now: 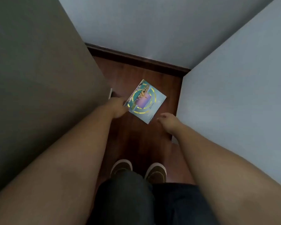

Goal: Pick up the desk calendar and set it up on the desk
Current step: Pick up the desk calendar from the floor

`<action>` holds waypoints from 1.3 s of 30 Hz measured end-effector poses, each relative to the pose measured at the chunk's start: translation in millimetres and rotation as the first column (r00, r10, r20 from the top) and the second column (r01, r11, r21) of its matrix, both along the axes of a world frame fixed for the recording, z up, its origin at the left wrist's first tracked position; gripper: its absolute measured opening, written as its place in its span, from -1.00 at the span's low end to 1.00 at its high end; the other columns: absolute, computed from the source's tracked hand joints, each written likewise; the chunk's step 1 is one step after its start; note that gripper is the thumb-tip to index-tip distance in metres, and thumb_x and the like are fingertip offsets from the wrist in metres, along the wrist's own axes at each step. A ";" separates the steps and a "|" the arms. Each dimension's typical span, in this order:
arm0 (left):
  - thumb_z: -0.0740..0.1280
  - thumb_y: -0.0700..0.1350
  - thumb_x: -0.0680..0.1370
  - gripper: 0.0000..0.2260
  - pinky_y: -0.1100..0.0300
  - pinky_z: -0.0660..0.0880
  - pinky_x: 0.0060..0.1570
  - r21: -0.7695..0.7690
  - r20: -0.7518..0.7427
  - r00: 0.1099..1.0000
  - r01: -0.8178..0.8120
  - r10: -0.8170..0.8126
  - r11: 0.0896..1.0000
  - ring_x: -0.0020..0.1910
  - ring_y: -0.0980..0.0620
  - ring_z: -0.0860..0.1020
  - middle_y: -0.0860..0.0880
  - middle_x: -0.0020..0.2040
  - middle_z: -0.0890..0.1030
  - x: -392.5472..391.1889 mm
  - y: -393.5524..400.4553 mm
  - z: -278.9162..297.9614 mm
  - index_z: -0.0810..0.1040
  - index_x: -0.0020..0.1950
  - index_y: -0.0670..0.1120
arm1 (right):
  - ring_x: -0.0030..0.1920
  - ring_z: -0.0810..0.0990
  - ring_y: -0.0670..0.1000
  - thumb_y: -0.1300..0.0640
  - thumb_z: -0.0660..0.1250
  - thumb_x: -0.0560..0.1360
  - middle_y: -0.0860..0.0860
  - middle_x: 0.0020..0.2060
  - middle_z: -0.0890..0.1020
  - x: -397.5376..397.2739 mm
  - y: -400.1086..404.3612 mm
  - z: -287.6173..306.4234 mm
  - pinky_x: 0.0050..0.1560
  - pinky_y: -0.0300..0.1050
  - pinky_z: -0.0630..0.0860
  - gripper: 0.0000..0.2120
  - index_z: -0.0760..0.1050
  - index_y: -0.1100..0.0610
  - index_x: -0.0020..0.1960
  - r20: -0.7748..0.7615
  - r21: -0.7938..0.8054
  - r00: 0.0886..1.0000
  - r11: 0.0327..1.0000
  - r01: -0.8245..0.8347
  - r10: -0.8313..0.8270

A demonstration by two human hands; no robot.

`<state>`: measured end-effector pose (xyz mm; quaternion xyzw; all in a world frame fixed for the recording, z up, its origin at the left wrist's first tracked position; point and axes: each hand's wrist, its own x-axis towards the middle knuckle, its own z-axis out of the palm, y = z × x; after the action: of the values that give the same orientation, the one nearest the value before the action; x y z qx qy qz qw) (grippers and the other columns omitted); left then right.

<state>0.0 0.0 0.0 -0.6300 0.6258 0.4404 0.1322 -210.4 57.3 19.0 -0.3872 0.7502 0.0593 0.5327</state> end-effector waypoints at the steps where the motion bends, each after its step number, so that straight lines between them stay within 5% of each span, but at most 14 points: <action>1: 0.25 -0.04 0.59 -0.52 0.13 0.32 0.33 0.018 0.006 1.000 0.003 -0.003 1.000 0.43 -0.18 0.38 -0.22 0.47 0.39 -2.7 -2.5 -12.2 0.32 0.49 -0.15 | 0.24 0.53 0.19 0.15 0.18 0.58 0.18 0.23 0.57 -0.8 -3.6 -13.1 0.19 -0.07 0.42 -0.65 0.50 0.28 0.29 0.001 -0.010 1.000 1.000 0.003 -0.003; 5: 0.26 -0.03 0.58 -0.54 0.14 0.34 0.31 0.073 0.032 0.999 0.007 -0.010 0.997 0.40 -0.16 0.40 -0.18 0.46 0.42 -2.7 -14.9 -76.6 0.37 0.47 -0.10 | -0.28 0.41 0.05 0.16 0.24 0.49 0.10 -0.30 0.44 -7.4 -15.8 -80.9 -0.23 -0.11 0.28 -0.83 0.51 0.26 -0.14 0.069 -0.043 0.971 0.972 0.232 -0.229; 7: 0.27 -0.02 0.56 -0.56 0.13 0.39 0.26 0.083 0.040 0.999 0.014 -0.017 0.996 0.34 -0.16 0.46 -0.18 0.41 0.47 -1.9 -21.6 -108.0 0.43 0.43 -0.10 | -0.36 0.32 -0.01 0.16 0.23 0.50 0.03 -0.36 0.37 -6.2 -21.1 -113.0 -0.29 -0.13 0.22 -0.91 0.48 0.15 -0.12 0.126 -0.017 0.897 0.903 0.430 -0.425; 10: 0.27 -0.05 0.55 -0.59 0.13 0.43 0.23 0.106 0.048 0.998 0.030 -0.035 0.994 0.29 -0.18 0.50 -0.21 0.36 0.51 -4.3 -29.8 -147.6 0.48 0.38 -0.14 | -0.29 0.40 -0.04 0.17 0.21 0.54 0.01 -0.27 0.48 -5.9 -20.0 -160.7 -0.21 -0.16 0.33 -0.88 0.51 0.15 -0.01 0.165 0.036 0.772 0.786 0.617 -0.613; 13: 0.32 -0.09 0.53 -0.59 0.14 0.40 0.26 0.153 -0.020 1.000 0.008 -0.005 0.988 0.30 -0.15 0.50 -0.17 0.36 0.52 -10.1 -33.8 -175.0 0.46 0.38 -0.12 | 0.17 0.46 0.05 0.10 0.23 0.54 0.11 0.33 0.47 -2.6 -14.3 -194.8 0.24 0.00 0.37 -0.47 0.25 0.15 0.49 0.159 0.109 0.661 0.679 0.726 -0.733; 15: 0.39 -0.08 0.44 -0.51 0.09 0.41 0.33 0.209 -0.122 0.989 -0.052 0.079 0.977 0.29 -0.10 0.52 -0.10 0.33 0.55 -10.1 -33.7 -193.4 0.47 0.37 -0.07 | 0.39 0.37 0.10 0.07 0.25 0.54 0.09 0.45 0.35 2.4 -10.0 -209.4 0.37 0.05 0.28 -0.37 0.11 0.12 0.55 0.175 0.157 0.607 0.631 0.760 -0.775; 20: 0.40 -0.15 0.43 -0.59 0.07 0.50 0.24 0.264 -0.197 0.925 -0.270 0.325 0.926 0.17 -0.08 0.59 -0.12 0.25 0.62 -11.9 -33.2 -209.4 0.53 0.28 -0.11 | 0.37 0.41 0.06 -0.06 0.35 0.39 0.02 0.42 0.40 9.0 -5.7 -228.9 0.26 -0.02 0.38 -0.26 0.23 0.12 0.50 0.243 0.226 0.507 0.557 0.799 -0.827; 22: 0.36 -0.22 0.51 -0.66 0.24 0.54 0.00 0.297 -0.185 0.900 -0.332 0.395 0.896 0.09 -0.04 0.58 -0.11 0.23 0.60 -18.6 -30.2 -198.0 0.54 0.28 -0.18 | 0.21 0.45 0.02 -0.01 0.31 0.48 -0.01 0.28 0.50 6.8 -4.8 -222.6 -0.01 -0.15 0.41 -0.50 0.37 0.15 0.36 0.251 0.251 0.467 0.523 0.815 -0.848; 25: 0.35 -0.29 0.52 -0.71 0.24 0.44 -0.10 0.252 -0.122 0.906 -0.365 0.404 0.896 -0.01 -0.05 0.54 -0.18 0.14 0.61 -23.0 -22.3 -193.2 0.56 0.23 -0.28 | 0.01 0.54 0.06 0.13 0.28 0.54 0.07 0.03 0.58 -0.6 6.7 -220.9 0.01 -0.08 0.48 -0.75 0.47 0.14 0.20 0.273 0.331 0.421 0.495 0.803 -0.865; 28: 0.36 -0.28 0.53 -0.73 0.24 0.39 -0.07 0.256 -0.126 0.897 -0.383 0.423 0.888 0.01 -0.05 0.53 -0.20 0.10 0.60 -24.2 -11.4 -167.8 0.53 0.21 -0.31 | -0.14 0.60 0.06 0.26 0.26 0.54 0.11 0.06 0.60 -6.9 7.6 -198.2 -0.16 0.00 0.55 -0.69 0.44 0.19 0.28 0.292 0.324 0.409 0.491 0.809 -0.865; 32: 0.41 -0.24 0.48 -0.80 0.12 0.48 -0.10 0.313 -0.159 0.831 -0.469 0.533 0.826 -0.04 -0.05 0.54 -0.21 0.12 0.62 -18.5 5.1 -110.7 0.52 0.08 -0.18 | -0.10 0.61 0.06 0.28 0.26 0.55 0.07 0.10 0.60 -14.8 -8.9 -121.5 -0.16 0.01 0.57 -0.72 0.43 0.07 0.23 0.330 0.235 0.463 0.547 0.804 -0.823; 36: 0.44 -0.26 0.44 -0.81 0.05 0.53 -0.02 0.314 -0.217 0.760 -0.540 0.613 0.781 -0.07 -0.06 0.56 -0.19 0.04 0.62 -12.6 13.5 -17.2 0.47 -0.06 -0.10 | -0.13 0.61 0.00 0.30 0.29 0.53 0.03 0.04 0.62 -21.1 -20.8 -13.5 -0.13 -0.03 0.57 -0.69 0.45 0.05 0.22 0.402 0.114 0.522 0.607 0.787 -0.752; 39: 0.48 -0.24 0.41 -0.68 0.15 0.49 -0.11 0.234 -0.270 0.741 -0.569 0.615 0.789 -0.05 -0.01 0.52 -0.11 0.06 0.54 -15.8 16.7 70.3 0.43 0.07 -0.09 | -0.13 0.63 -0.01 0.30 0.30 0.52 0.03 0.04 0.64 -23.6 -18.6 74.4 -0.20 -0.08 0.55 -0.62 0.43 0.05 0.30 0.432 0.081 0.529 0.615 0.784 -0.731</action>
<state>-15.8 16.7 70.3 -0.7020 0.3743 0.6006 -0.0795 -234.0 38.7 93.4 -0.0577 0.7104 -0.3100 0.6292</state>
